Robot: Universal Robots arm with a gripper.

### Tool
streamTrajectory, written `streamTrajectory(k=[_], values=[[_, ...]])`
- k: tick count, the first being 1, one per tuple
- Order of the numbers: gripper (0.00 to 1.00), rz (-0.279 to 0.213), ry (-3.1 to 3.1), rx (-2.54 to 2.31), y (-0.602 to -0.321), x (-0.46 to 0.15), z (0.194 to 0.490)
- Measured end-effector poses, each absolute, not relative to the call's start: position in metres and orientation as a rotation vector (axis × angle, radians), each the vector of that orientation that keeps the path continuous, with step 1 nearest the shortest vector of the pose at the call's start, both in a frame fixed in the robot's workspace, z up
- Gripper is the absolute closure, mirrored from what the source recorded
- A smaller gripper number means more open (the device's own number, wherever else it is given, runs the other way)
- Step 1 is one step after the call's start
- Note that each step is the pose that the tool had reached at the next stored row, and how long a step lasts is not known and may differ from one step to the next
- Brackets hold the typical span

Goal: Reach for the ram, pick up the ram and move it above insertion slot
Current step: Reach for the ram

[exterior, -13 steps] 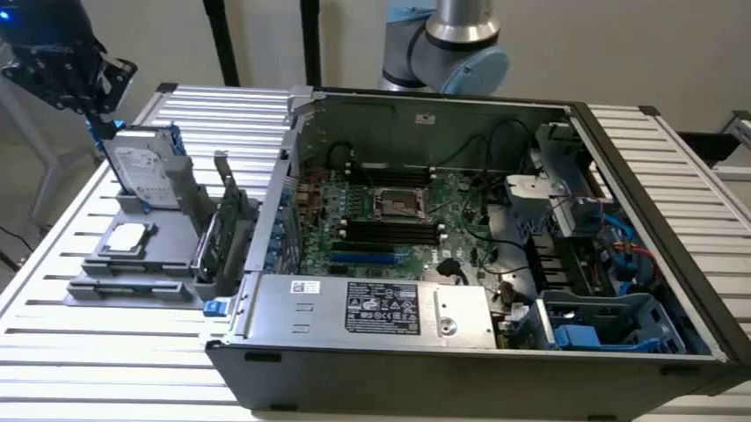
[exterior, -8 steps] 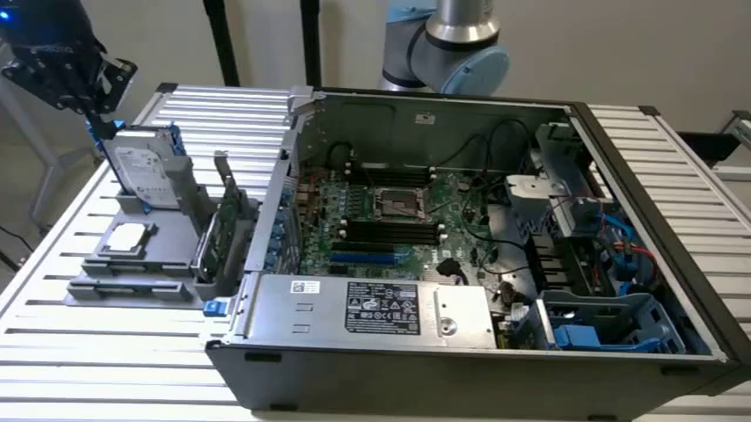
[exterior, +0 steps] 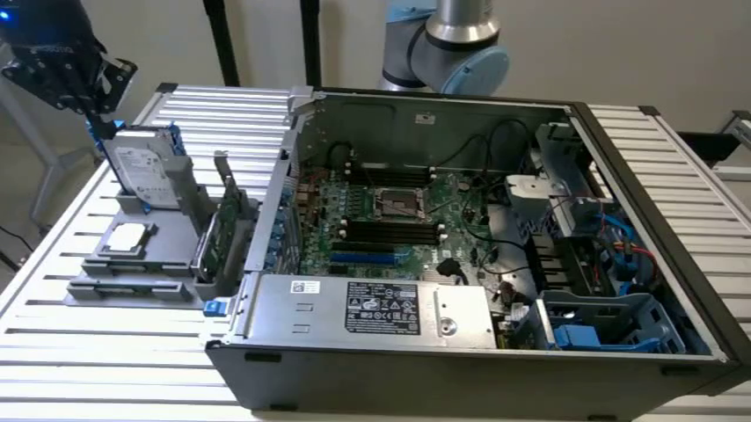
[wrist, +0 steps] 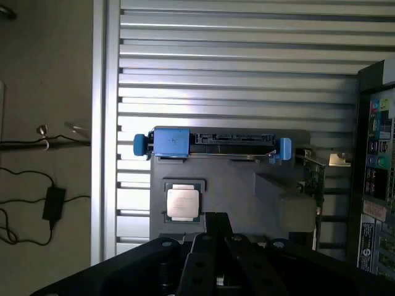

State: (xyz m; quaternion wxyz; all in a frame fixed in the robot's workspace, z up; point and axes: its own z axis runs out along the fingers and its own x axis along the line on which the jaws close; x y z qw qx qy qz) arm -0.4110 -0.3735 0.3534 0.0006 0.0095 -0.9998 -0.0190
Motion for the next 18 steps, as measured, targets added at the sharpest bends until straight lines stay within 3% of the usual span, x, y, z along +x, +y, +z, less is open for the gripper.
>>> streamTrajectory(k=[18], values=[[0.89, -0.060, -3.140, 0.030, -0.454, -0.411, 0.351]])
